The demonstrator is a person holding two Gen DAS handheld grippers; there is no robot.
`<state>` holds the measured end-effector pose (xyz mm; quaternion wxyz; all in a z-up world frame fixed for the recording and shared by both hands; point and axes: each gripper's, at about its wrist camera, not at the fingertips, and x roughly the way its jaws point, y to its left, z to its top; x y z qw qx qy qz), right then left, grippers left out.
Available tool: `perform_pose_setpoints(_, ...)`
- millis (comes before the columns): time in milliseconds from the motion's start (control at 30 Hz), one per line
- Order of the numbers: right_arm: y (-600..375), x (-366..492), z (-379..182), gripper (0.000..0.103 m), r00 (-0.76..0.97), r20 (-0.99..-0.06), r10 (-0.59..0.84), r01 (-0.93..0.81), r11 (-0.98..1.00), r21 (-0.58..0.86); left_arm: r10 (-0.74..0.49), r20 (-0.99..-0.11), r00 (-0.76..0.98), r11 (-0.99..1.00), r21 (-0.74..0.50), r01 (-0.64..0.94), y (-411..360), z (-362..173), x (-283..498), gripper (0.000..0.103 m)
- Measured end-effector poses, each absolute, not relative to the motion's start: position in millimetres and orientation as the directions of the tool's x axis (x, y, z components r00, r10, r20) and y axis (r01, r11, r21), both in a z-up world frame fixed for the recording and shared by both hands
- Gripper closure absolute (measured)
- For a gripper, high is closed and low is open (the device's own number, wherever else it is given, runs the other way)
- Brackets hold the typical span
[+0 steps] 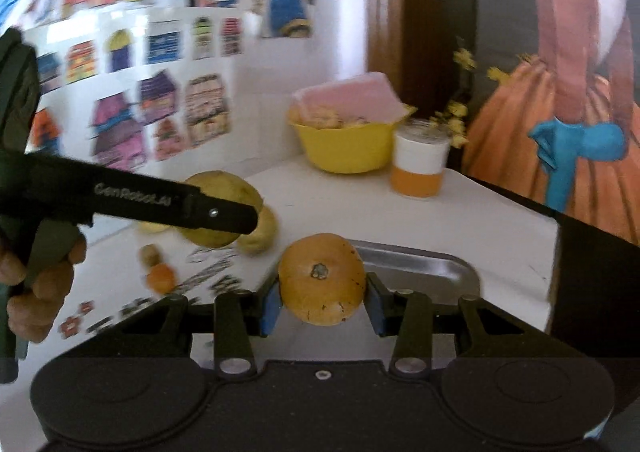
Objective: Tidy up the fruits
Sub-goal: 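Carry the pear with the left tool while the right tool carries the orange to the tray, then open the left tool to release the pear while the right tool releases the orange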
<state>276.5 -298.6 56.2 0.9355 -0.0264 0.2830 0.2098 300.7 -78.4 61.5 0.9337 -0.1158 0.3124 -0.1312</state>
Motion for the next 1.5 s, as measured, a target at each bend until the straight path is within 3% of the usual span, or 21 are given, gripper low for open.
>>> perform_pose_setpoints(233,-314,323,34,0.058,0.743,-0.576,0.341,-0.348,0.932,0.103,-0.345,-0.592,0.728,0.932,-0.307,0.192,-98,32,337,0.047)
perform_pose_setpoints(433,-309,349,16,0.058,0.710,-0.631,0.312,-0.366,0.930,0.048,-0.336,-0.629,0.701,0.939,-0.283,0.196,-105,13,351,0.047)
perform_pose_setpoints(1033,-304,363,-3,0.056,0.689,-0.666,0.286,-0.358,0.933,0.031,-0.345,-0.644,0.683,0.934,-0.311,0.178,-104,1,363,0.046)
perform_pose_setpoints(1267,-305,349,-1,0.041,0.703,-0.655,0.276,-0.355,0.935,0.013,-0.338,-0.612,0.716,0.937,-0.291,0.193,-107,13,348,0.037)
perform_pose_setpoints(1500,-312,310,23,0.015,0.765,-0.588,0.263,-0.322,0.947,0.003,-0.323,-0.539,0.778,0.940,-0.280,0.196,-98,39,312,0.012)
